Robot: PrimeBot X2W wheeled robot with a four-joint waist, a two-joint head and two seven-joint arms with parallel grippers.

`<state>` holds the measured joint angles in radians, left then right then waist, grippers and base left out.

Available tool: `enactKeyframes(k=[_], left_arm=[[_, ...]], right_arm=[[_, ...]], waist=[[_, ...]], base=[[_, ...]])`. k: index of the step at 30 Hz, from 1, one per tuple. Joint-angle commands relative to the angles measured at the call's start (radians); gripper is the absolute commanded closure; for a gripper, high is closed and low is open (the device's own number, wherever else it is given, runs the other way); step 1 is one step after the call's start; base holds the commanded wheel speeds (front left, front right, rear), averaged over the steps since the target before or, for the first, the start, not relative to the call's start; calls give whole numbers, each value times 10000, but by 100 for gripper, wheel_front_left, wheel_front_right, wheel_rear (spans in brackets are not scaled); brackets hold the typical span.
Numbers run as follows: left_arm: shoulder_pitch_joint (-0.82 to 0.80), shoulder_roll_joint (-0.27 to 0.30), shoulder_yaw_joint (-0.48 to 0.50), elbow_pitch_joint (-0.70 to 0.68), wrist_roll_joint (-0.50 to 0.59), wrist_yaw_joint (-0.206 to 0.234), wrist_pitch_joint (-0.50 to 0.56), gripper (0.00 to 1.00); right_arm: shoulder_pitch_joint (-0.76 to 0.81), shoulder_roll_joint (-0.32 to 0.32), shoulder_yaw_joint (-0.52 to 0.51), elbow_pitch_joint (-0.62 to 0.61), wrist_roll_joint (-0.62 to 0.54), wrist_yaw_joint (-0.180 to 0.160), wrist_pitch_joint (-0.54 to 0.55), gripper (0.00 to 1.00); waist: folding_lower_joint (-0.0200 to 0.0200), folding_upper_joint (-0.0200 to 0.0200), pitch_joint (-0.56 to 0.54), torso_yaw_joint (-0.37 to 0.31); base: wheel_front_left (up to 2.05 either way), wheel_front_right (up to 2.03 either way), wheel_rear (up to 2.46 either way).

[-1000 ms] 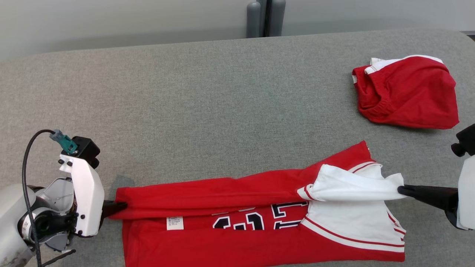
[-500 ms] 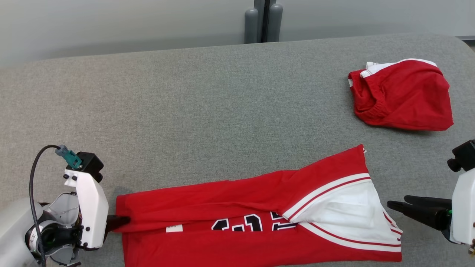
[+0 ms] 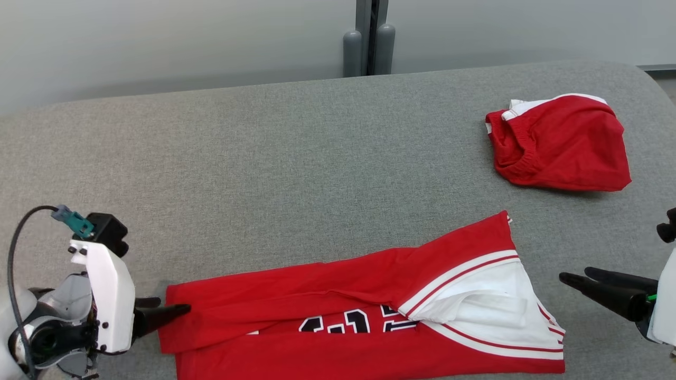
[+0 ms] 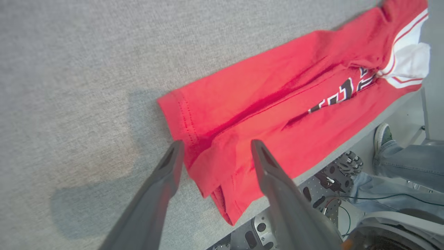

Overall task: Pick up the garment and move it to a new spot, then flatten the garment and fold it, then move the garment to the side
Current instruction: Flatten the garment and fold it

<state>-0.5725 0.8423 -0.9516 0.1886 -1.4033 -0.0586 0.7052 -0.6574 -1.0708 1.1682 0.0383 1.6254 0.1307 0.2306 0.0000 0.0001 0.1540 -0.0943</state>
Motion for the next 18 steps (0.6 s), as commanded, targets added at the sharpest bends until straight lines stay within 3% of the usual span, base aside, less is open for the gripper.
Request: enactKeyframes(k=[1, 10, 14, 18], left_arm=[[4, 133, 187, -127, -65, 55, -147, 0], [-92, 787, 1003, -1004, -62, 447, -1127, 0], [161, 807, 1018, -1341, 158, 557, -1502, 0], [287, 492, 1304, -1557, 587, 675, -2809, 0]], right_arm=[[-83, -65, -101, 26, -87, 4, -252, 0], [-323, 225, -502, 599, -545, 4, -1721, 0], [-327, 549, -528, 969, -752, 4, -2021, 0], [-251, 848, -520, 1581, -965, 4, -2241, 0]], waist=[[0, -1, -45, 1], [0, -1, -122, 88], [0, -1, -111, 117], [0, -1, -64, 173]], base=[[0, 0, 0], [0, 0, 0], [0, 0, 0], [0, 0, 0]])
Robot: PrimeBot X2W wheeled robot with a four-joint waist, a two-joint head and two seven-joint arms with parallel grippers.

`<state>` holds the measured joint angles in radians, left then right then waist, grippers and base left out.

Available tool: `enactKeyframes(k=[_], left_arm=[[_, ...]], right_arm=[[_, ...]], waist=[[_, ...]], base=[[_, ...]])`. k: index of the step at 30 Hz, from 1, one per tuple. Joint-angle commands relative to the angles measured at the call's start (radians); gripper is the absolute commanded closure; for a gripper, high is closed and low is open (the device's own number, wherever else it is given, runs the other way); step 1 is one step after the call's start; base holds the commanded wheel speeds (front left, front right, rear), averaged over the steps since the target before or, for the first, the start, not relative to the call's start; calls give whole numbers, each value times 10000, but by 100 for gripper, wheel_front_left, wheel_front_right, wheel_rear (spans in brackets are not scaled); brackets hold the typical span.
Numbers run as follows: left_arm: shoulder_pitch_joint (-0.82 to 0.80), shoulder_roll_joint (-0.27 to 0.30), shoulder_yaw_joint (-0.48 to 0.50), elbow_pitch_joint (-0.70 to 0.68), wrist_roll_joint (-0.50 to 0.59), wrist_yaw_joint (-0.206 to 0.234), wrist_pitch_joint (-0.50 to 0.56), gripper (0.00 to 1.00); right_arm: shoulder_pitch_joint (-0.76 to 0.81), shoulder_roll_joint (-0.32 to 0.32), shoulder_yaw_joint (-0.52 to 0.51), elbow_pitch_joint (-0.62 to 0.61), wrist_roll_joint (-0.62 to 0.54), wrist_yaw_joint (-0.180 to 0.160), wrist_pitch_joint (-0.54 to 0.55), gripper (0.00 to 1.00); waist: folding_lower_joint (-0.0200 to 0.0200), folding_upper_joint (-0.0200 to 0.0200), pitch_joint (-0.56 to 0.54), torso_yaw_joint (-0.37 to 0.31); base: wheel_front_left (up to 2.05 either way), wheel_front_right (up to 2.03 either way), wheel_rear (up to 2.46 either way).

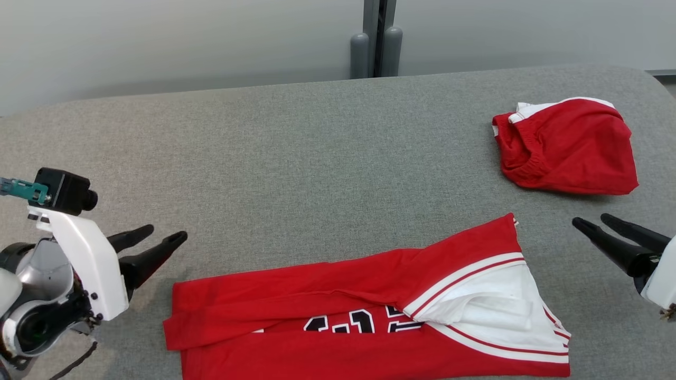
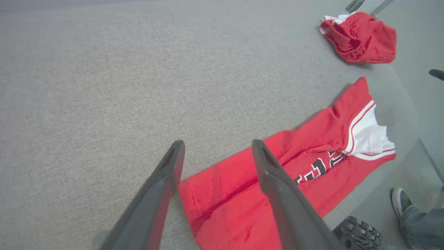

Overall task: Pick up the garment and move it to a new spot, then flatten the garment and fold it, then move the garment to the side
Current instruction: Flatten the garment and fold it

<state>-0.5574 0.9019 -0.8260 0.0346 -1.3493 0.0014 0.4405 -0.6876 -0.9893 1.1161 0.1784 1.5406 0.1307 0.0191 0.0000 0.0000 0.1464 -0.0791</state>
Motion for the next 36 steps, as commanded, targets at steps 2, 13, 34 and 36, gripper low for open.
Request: enactKeyframes(k=[2, 13, 34, 36], left_arm=[[269, -242, 68, 1, 344, 124, -655, 0], [866, -1255, 114, 174, 1099, 528, -2730, 0], [1602, -2016, -91, 248, 1641, 804, -4141, 0], [1611, -2049, -112, 273, 1643, 798, -4159, 0]], right_arm=[[102, 350, 9, 572, -256, 4, -258, 0], [691, 1903, 222, 2288, -223, 4, -143, 0], [1158, 4125, 770, 4966, -14, -13, 1359, 0], [1229, 4273, 745, 4748, 144, -5, 1547, 0]], waist=[[0, 0, 29, 54], [0, 0, -10, 217], [0, 0, 250, 646], [0, 0, 254, 676]], base=[[0, 0, 0], [0, 0, 0], [0, 0, 0], [0, 0, 0]])
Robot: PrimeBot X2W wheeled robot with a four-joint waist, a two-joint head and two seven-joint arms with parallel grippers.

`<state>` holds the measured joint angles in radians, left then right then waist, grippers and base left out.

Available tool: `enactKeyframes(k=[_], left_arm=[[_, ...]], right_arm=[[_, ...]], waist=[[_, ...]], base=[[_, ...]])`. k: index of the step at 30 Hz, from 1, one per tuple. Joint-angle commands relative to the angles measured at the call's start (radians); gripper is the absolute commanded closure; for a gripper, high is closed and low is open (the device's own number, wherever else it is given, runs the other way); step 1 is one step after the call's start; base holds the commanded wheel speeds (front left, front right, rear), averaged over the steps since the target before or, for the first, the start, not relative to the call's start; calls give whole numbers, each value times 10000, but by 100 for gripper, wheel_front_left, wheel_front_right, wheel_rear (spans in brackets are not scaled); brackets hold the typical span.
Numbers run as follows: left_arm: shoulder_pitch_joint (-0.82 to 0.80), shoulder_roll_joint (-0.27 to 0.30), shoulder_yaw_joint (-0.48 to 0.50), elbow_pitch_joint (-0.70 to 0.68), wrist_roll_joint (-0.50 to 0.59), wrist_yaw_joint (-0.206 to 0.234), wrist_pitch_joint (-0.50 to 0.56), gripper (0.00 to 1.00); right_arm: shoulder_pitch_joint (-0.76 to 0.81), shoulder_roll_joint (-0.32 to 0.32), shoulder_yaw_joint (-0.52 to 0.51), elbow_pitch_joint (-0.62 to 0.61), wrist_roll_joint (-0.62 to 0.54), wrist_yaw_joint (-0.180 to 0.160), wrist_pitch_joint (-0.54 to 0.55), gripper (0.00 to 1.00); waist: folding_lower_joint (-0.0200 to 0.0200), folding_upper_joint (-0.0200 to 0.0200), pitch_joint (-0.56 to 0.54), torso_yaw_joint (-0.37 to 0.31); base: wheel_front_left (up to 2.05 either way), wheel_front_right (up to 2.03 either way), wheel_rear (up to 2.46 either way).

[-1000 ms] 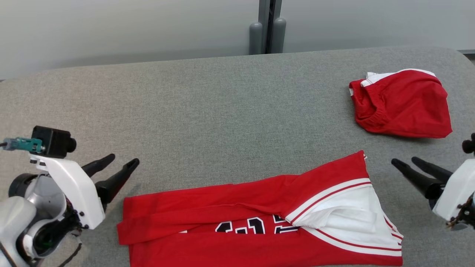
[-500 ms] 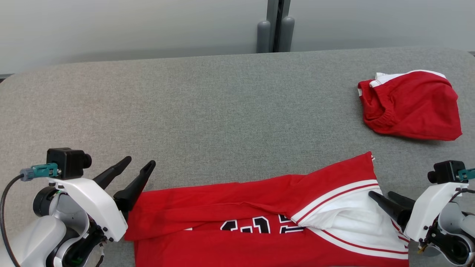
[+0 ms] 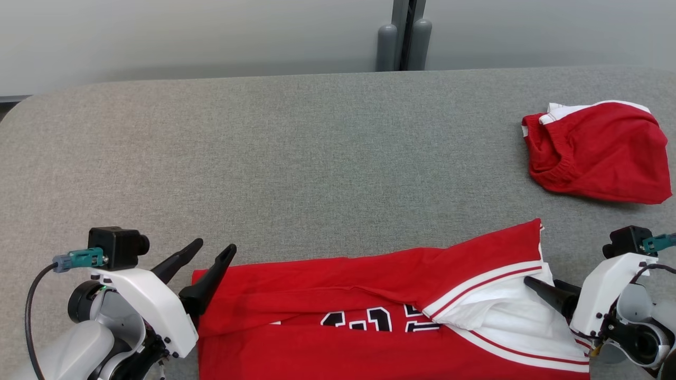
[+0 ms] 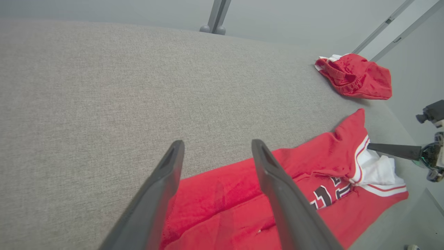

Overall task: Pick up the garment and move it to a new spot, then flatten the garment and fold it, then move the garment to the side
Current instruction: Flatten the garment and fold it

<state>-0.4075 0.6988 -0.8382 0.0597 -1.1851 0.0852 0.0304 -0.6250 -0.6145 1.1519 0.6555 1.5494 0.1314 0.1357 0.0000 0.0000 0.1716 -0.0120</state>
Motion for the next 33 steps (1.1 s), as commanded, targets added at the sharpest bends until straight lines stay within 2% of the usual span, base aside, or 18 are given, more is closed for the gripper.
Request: enactKeyframes(k=[1, 4, 5, 6, 7, 8, 17, 25, 33], left_arm=[[117, -35, 8, 26, -13, -46, -63, 0], [106, -47, 9, 46, -37, -56, -66, 0], [87, -53, 5, 55, -34, -49, -57, 0], [78, -62, -3, 56, -33, -56, -52, 0], [69, -67, -5, 59, -32, -55, -47, 0], [60, -66, -11, 65, -27, -59, -43, 0], [48, -29, -50, -1, 37, 3, -7, 0], [224, -60, -42, -175, 156, 171, -259, 0], [353, -170, -45, -175, 264, 291, -569, 0]], right_arm=[[654, 588, 375, -203, 133, 1, 468, 0], [732, 567, 420, -553, 237, 32, 677, 0], [662, 523, 428, -615, 136, 32, 623, 26], [625, 536, 428, -661, 81, 32, 572, 61], [588, 568, 400, -716, 75, 32, 508, 84], [566, 581, 348, -730, 88, 32, 441, 100], [271, 373, 152, -925, -93, 6, 142, 100], [-225, -554, -287, -980, -332, 4, -171, 100], [-635, -1587, -628, -915, -442, -4, 57, 100]], waist=[[0, 0, 4, 16], [0, 0, 11, 38], [0, 0, 24, 44], [0, 0, 26, 46], [0, 0, 25, 46], [0, 0, 21, 48], [0, 0, -57, 74], [0, 0, -221, -17], [0, 0, -361, -176]], base=[[0, 0, 0], [0, 0, 0], [0, 0, 0], [0, 0, 0], [0, 0, 0], [0, 0, 0], [0, 0, 0], [0, 0, 0], [0, 0, 0]])
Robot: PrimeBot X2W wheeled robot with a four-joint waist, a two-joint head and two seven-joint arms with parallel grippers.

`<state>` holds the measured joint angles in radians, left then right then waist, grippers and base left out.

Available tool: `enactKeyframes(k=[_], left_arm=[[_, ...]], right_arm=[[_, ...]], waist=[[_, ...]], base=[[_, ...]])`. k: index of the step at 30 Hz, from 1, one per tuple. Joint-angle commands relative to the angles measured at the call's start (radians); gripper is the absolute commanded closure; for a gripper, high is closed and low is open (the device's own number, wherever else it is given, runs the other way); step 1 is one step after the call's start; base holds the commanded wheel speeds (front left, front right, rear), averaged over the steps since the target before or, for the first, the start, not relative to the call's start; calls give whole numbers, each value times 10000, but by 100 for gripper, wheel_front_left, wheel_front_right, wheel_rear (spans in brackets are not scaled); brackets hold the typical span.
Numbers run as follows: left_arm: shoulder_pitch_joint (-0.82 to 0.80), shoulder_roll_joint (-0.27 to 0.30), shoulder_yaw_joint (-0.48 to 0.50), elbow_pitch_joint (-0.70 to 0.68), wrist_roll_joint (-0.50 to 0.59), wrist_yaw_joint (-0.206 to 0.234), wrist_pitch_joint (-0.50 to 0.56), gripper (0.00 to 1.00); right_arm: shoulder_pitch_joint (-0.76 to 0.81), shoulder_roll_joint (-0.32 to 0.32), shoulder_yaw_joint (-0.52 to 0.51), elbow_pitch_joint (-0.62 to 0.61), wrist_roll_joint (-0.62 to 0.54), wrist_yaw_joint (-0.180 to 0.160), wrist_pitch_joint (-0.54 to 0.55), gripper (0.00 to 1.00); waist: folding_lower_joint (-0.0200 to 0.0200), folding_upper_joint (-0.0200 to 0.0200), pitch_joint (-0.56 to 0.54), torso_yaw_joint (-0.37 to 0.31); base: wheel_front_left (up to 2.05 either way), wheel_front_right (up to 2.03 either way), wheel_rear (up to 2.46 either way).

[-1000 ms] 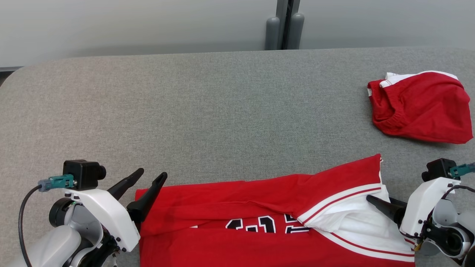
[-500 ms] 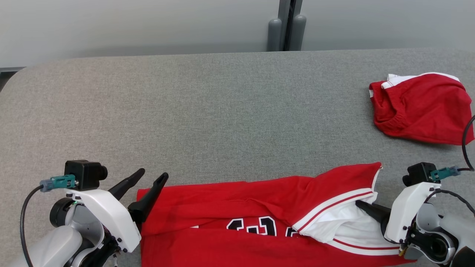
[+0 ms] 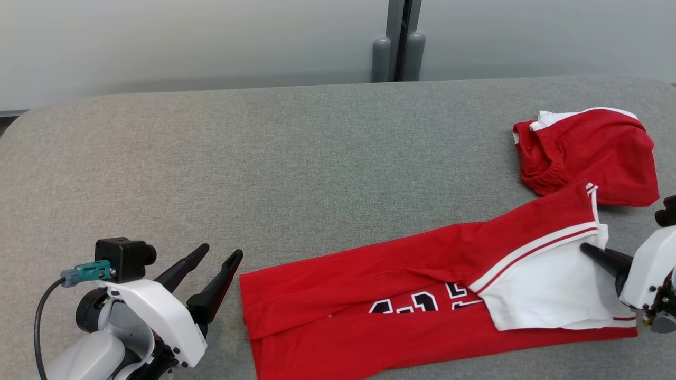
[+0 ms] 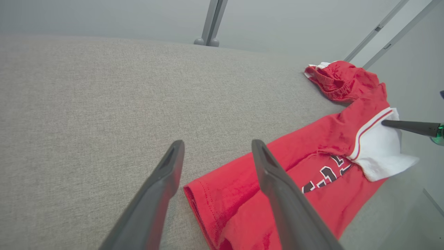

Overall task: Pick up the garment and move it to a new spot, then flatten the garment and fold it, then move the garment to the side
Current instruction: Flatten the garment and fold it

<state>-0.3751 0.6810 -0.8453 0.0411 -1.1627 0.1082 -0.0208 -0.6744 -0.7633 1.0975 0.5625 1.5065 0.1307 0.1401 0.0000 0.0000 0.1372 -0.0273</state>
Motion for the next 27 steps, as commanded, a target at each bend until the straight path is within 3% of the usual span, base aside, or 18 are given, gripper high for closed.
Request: enactKeyframes(k=[1, 8, 14, 20, 27], left_arm=[[62, -8, 17, 13, 61, 69, -99, 0], [223, -157, 50, -59, 47, -99, -396, 0], [280, -191, -2, -73, 290, -196, -784, 0], [304, -263, -25, 230, 759, 63, -1268, 0], [251, -523, -47, 629, 1452, 277, -1972, 0]], right_arm=[[-170, -234, -113, 1, -19, 4, 89, 100], [-292, -847, -316, -391, 22, 4, 476, 100], [-65, -1238, -717, -1902, 706, 4, 666, 100], [421, -1688, -977, -3888, 1865, 6, 937, 100], [853, -1776, -1014, -5080, 2699, 7, 823, 100]], waist=[[0, 0, -27, -45], [0, 0, 8, -134], [0, 0, -27, -142], [0, 0, -142, 23], [0, 0, -306, 342]], base=[[0, 0, 0], [0, 0, 0], [0, 0, 0], [0, 0, 0], [0, 0, 0]])
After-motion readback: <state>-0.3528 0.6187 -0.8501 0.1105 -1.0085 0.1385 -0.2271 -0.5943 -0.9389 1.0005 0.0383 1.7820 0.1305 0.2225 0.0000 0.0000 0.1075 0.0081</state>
